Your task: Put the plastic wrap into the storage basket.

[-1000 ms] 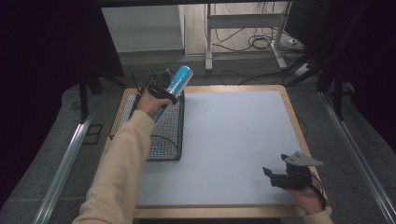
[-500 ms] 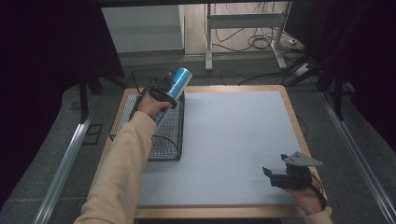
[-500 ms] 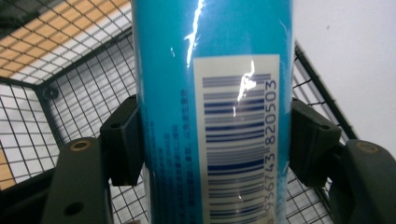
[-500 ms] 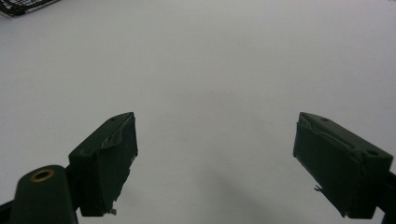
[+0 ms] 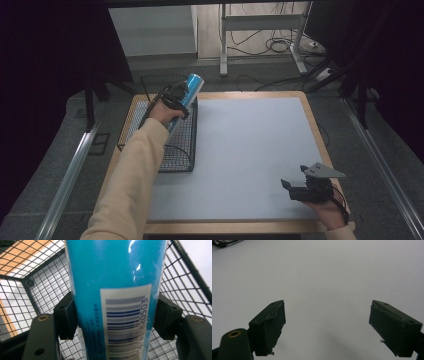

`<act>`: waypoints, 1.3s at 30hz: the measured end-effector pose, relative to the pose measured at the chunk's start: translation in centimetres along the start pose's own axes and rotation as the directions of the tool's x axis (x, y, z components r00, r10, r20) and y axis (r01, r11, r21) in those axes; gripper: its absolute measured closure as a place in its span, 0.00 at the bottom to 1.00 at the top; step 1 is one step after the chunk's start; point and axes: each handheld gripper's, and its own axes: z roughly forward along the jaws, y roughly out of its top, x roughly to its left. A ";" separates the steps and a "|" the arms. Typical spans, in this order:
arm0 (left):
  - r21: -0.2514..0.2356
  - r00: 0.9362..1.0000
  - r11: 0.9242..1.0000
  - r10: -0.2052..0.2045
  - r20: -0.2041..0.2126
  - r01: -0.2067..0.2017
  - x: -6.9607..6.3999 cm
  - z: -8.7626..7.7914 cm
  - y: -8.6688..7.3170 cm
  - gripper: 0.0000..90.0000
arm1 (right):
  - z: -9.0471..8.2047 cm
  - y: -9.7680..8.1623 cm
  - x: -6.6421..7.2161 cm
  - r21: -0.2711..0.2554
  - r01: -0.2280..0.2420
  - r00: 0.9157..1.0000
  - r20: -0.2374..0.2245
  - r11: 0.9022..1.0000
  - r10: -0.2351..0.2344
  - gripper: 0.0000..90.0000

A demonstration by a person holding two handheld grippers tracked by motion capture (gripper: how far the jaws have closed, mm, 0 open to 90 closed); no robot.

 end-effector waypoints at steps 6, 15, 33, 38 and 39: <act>0.012 1.000 1.000 -0.004 -0.009 0.004 0.1 0.2 0.2 0.35 | 0.0 0.0 0.0 0.002 0.000 1.000 -0.001 1.000 0.000 0.15; -0.063 0.999 0.998 -0.010 -0.037 0.008 -0.2 -0.8 0.2 0.26 | -0.1 0.0 0.1 0.001 0.004 1.000 -0.001 1.000 -0.004 0.15; -0.241 0.997 0.970 0.012 0.073 0.006 -2.1 -5.3 -2.6 0.19 | 0.1 0.0 0.3 0.013 0.008 1.000 0.000 1.000 -0.008 0.15; -0.312 0.995 0.950 0.046 0.088 -0.017 -3.3 -6.5 -3.7 0.20 | 0.1 0.1 0.3 0.013 0.010 1.000 0.001 1.000 -0.010 0.15; -0.340 0.991 0.940 0.079 0.110 -0.037 -3.9 -7.1 -4.1 0.20 | 0.2 0.1 0.4 0.013 0.008 1.000 0.000 1.000 -0.008 0.15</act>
